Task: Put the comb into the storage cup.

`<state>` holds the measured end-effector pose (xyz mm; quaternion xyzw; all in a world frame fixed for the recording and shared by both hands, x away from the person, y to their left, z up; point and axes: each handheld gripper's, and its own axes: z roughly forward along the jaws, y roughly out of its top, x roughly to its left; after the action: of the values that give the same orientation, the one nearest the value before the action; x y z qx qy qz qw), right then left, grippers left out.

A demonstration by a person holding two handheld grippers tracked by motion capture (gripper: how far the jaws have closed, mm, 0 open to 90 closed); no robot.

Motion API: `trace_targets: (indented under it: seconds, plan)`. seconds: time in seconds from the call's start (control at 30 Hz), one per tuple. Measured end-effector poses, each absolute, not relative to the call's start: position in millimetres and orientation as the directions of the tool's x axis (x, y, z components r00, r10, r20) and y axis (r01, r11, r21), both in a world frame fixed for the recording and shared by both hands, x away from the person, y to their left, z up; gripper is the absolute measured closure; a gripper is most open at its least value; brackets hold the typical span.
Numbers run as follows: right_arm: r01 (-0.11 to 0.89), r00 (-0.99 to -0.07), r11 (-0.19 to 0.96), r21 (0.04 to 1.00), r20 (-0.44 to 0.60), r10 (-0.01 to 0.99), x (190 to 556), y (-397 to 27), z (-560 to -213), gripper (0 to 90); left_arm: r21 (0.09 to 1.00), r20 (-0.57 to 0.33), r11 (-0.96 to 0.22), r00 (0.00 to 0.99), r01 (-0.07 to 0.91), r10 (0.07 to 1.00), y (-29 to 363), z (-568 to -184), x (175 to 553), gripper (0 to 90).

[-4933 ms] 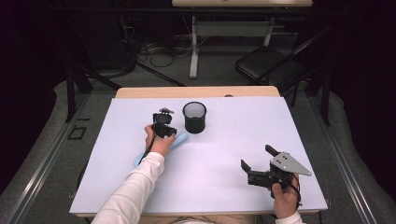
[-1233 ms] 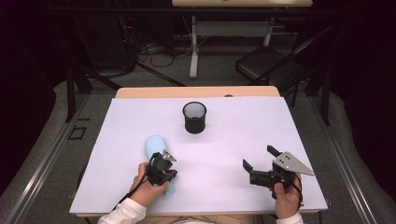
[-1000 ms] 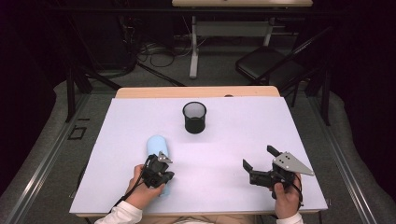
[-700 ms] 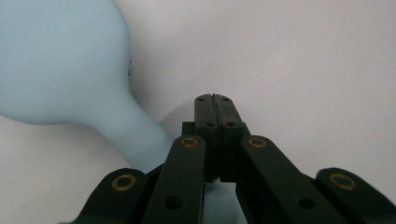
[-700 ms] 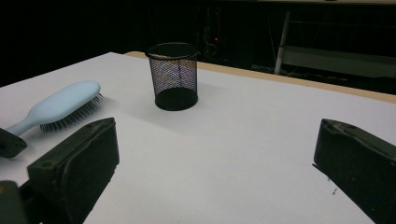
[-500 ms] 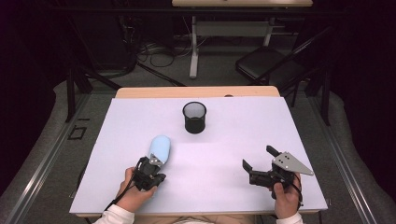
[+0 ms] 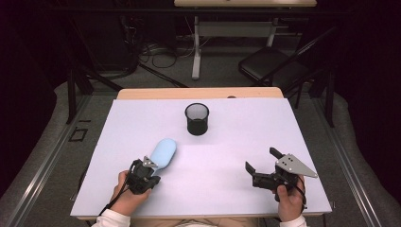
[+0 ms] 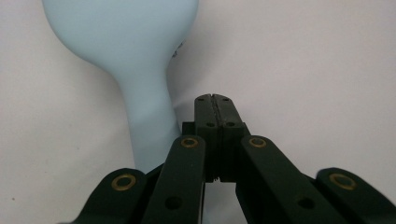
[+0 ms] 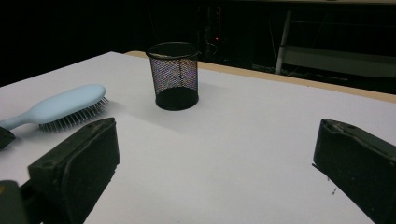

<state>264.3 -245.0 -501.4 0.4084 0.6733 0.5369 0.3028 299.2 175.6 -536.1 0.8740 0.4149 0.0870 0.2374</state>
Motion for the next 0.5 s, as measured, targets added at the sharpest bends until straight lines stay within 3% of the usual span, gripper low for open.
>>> trace_targets:
  seconds: [0.5]
  plan:
    - [0.225,-0.483,0.092,0.97,0.029,0.875,265,-245,-502,0.1,0.49,-0.051,-0.504,0.601,0.711,0.797,194,-538,301,90.0]
